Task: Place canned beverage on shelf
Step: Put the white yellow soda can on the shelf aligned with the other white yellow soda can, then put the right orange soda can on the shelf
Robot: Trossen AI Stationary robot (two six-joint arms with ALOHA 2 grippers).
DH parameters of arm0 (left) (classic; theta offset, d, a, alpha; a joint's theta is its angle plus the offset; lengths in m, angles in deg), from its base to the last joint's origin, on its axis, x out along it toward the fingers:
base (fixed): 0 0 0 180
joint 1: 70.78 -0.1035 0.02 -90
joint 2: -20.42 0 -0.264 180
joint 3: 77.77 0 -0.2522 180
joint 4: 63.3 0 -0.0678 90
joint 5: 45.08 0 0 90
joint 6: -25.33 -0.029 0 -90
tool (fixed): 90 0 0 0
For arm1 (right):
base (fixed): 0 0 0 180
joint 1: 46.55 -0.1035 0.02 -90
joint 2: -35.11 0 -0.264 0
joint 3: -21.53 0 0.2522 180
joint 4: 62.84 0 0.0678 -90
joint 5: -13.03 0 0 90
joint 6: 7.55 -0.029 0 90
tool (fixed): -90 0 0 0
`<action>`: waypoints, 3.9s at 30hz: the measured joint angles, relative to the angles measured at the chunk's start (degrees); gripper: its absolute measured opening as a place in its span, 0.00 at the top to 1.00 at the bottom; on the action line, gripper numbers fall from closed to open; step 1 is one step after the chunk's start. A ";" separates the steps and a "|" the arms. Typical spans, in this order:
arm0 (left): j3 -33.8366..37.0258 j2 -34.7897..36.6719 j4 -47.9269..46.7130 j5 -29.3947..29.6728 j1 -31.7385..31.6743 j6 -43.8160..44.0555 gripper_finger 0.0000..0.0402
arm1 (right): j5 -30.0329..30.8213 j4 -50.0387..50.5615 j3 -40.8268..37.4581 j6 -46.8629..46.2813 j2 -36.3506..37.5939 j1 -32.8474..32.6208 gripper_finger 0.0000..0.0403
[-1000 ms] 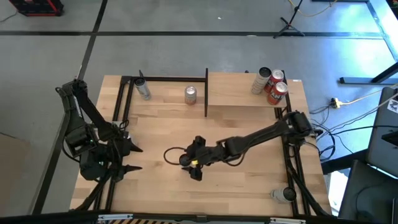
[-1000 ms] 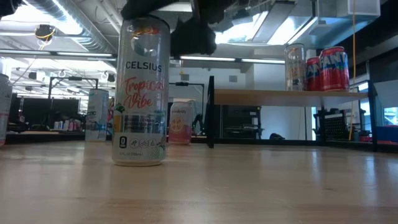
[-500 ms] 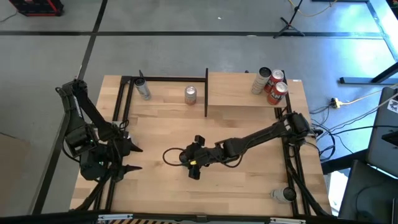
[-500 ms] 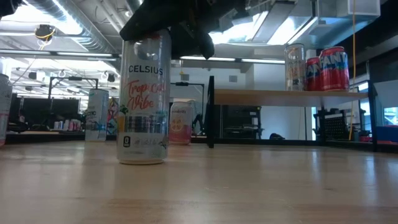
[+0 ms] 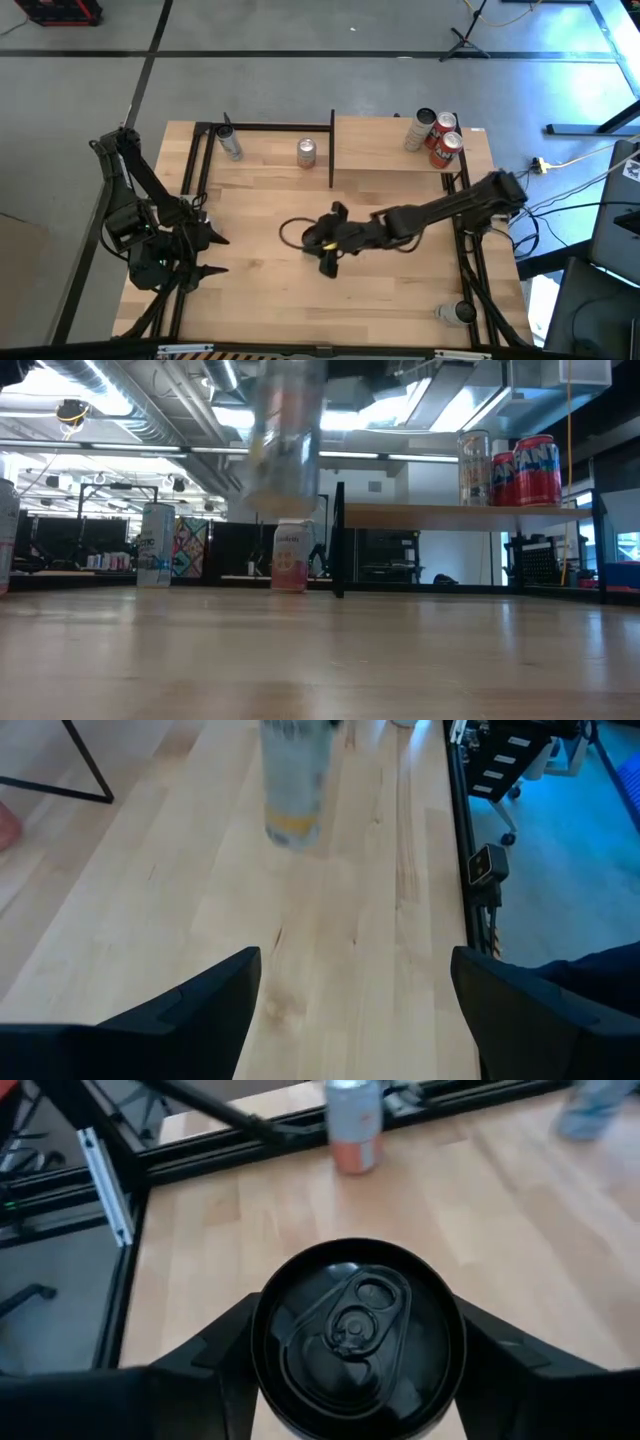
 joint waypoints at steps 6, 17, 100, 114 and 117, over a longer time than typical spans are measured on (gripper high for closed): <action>0.00 0.00 0.02 0.34 -0.05 -0.24 0.21 | 5.59 7.07 0.11 -0.17 9.24 0.00 0.43; 0.00 0.00 0.13 1.80 -0.05 -0.42 0.21 | 16.76 23.70 0.04 -3.76 25.47 2.82 0.43; 0.00 0.00 0.22 4.47 -3.06 -0.04 0.21 | 10.61 36.04 -10.50 -3.95 47.45 39.34 0.04; 0.00 0.00 2.58 6.00 -4.67 -0.44 0.21 | 3.07 20.89 -6.60 -2.73 38.88 21.40 0.04; 0.00 0.00 3.19 6.45 -5.95 -0.44 0.21 | 4.18 18.07 -6.60 -2.81 34.72 16.16 0.04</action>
